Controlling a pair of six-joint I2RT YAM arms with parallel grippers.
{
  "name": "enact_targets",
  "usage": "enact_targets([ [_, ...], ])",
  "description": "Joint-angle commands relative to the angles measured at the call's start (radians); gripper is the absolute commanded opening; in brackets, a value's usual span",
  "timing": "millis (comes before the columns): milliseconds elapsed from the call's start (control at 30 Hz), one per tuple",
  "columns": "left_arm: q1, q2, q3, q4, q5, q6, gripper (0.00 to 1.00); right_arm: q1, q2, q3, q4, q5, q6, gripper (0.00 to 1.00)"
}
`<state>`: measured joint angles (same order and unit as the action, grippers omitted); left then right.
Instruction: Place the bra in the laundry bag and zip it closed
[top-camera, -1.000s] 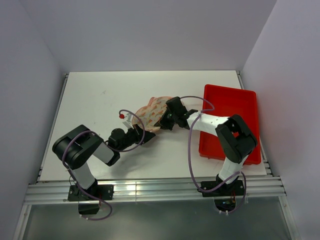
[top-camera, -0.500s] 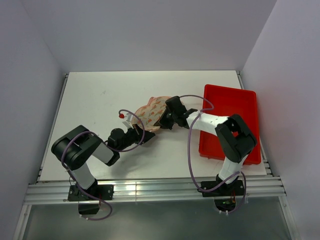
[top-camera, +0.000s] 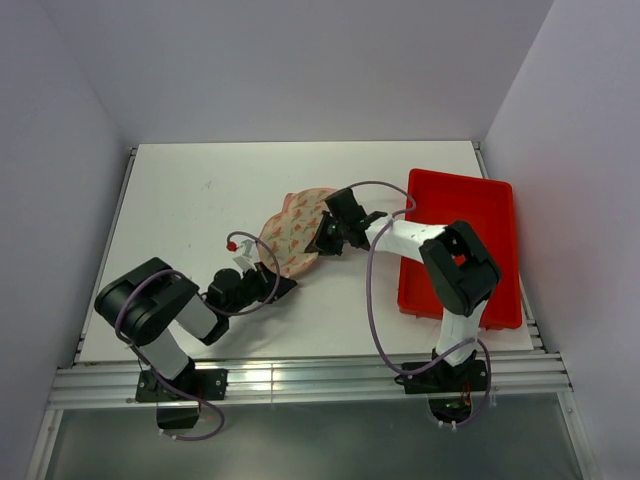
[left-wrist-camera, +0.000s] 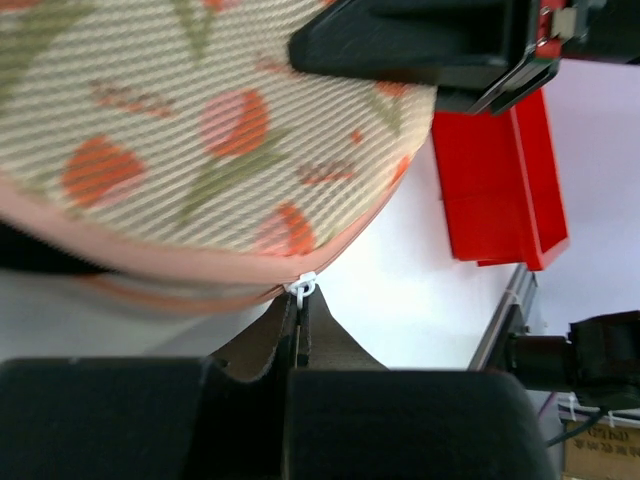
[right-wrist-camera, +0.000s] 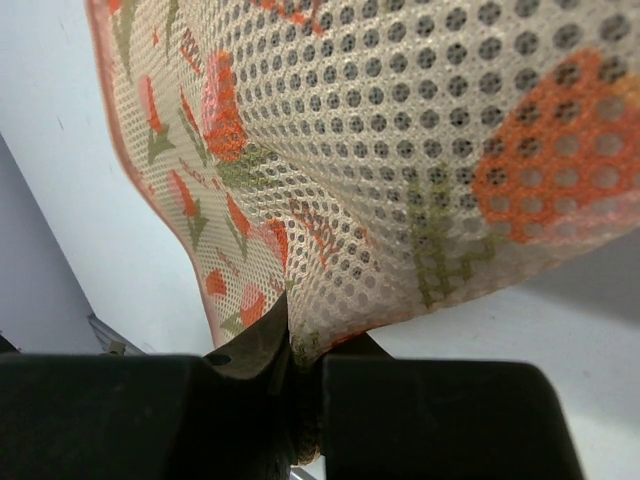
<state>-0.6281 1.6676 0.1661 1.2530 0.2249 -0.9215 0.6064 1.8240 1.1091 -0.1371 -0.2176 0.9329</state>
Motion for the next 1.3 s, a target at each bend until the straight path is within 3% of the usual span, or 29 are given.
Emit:
enact_targets([
  [0, 0.007, -0.037, -0.039, -0.006, -0.051, 0.012, 0.00, -0.028, 0.030, 0.055, -0.009, -0.025, -0.103, 0.00],
  [500, -0.010, -0.206, -0.079, -0.254, -0.147, 0.049, 0.00, -0.065, 0.187, 0.248, -0.105, -0.057, -0.264, 0.01],
  [533, -0.019, -0.210, -0.067, -0.277, -0.153, 0.062, 0.00, -0.063, 0.192, 0.271, -0.114, -0.066, -0.270, 0.07],
  [567, -0.042, -0.218, -0.057, -0.315, -0.159, 0.070, 0.00, -0.060, 0.192, 0.278, -0.117, -0.071, -0.270, 0.22],
  [633, -0.062, -0.218, -0.025, -0.340, -0.174, 0.081, 0.00, -0.057, 0.181, 0.278, -0.114, -0.069, -0.267, 0.32],
  [667, -0.071, -0.213, -0.017, -0.346, -0.173, 0.081, 0.00, -0.056, 0.164, 0.275, -0.117, -0.068, -0.269, 0.43],
  [767, -0.082, -0.181, 0.021, -0.352, -0.164, 0.087, 0.00, -0.053, 0.132, 0.268, -0.136, -0.055, -0.263, 0.56],
  [967, -0.093, -0.111, 0.116, -0.357, -0.130, 0.099, 0.00, -0.050, 0.023, 0.173, -0.130, -0.049, -0.207, 0.68],
  [1267, -0.099, -0.045, 0.240, -0.424, -0.082, 0.141, 0.00, -0.050, -0.135, -0.064, -0.024, -0.081, -0.042, 0.71],
])
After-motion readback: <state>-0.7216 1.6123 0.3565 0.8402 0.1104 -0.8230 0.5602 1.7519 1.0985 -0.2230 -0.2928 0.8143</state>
